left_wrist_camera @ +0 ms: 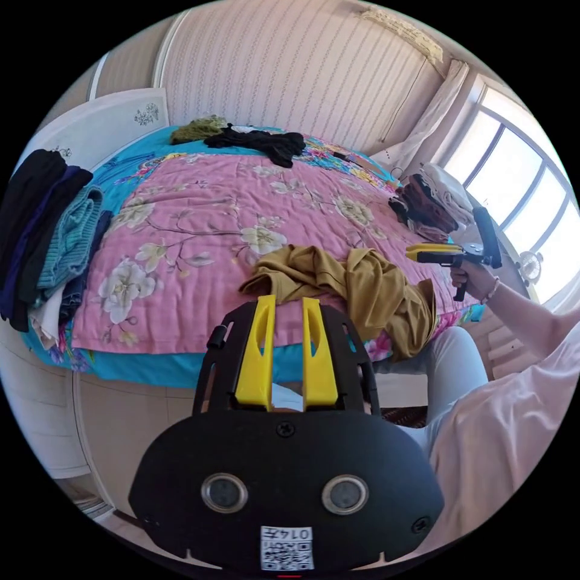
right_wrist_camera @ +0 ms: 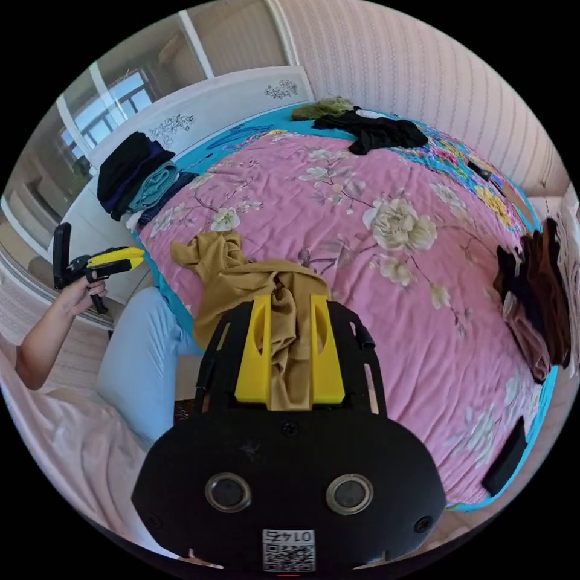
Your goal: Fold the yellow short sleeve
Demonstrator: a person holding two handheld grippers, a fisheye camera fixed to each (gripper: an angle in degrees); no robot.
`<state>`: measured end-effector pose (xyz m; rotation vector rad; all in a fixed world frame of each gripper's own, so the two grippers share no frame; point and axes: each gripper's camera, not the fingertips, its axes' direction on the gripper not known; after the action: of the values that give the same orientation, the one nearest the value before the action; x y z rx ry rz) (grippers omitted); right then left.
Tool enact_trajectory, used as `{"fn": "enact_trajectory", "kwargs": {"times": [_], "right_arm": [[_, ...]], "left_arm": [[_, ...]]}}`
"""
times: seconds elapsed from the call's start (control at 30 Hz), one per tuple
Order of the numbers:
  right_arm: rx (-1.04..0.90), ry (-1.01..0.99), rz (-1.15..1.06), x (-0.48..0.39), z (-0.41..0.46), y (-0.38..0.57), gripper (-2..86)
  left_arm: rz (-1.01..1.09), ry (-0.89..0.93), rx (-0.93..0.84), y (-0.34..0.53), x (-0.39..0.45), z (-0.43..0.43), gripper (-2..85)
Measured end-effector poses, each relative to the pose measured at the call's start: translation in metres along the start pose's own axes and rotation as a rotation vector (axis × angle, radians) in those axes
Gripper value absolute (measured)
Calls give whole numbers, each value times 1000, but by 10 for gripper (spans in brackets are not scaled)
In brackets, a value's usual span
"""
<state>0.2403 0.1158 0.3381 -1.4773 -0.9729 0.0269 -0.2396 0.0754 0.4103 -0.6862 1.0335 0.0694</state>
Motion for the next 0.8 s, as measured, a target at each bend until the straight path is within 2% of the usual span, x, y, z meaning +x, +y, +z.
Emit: {"fn": "enact_trajectory", "kwargs": {"times": [0.13, 0.2, 0.27, 0.3, 0.37, 0.47, 0.6, 0.7, 0.8], "right_arm": [[-22, 45, -150, -37, 30, -42, 106], [-78, 115, -213, -51, 54, -60, 106], [-142, 148, -195, -51, 75, -67, 75], [-215, 140, -170, -47, 88, -70, 34], [-261, 89, -146, -41, 89, -73, 6], [-122, -4, -40, -23, 43, -66, -4], [43, 32, 107, 13, -37, -17, -7], [68, 91, 213, 33, -73, 28, -6], [27, 183, 258, 38, -88, 63, -6]], "left_arm": [[2, -4, -6, -24, -4, 6, 84], [71, 29, 15, -42, 6, 6, 83], [130, 30, 2, -54, 16, 12, 83], [148, 22, -21, -60, 21, 18, 83], [156, 8, -64, -68, 24, 25, 83], [246, 12, -49, -73, 30, 18, 84], [476, 0, -105, -68, 46, 12, 85], [550, 49, -117, -69, 55, 7, 88], [605, 23, -136, -72, 62, 11, 90]]}}
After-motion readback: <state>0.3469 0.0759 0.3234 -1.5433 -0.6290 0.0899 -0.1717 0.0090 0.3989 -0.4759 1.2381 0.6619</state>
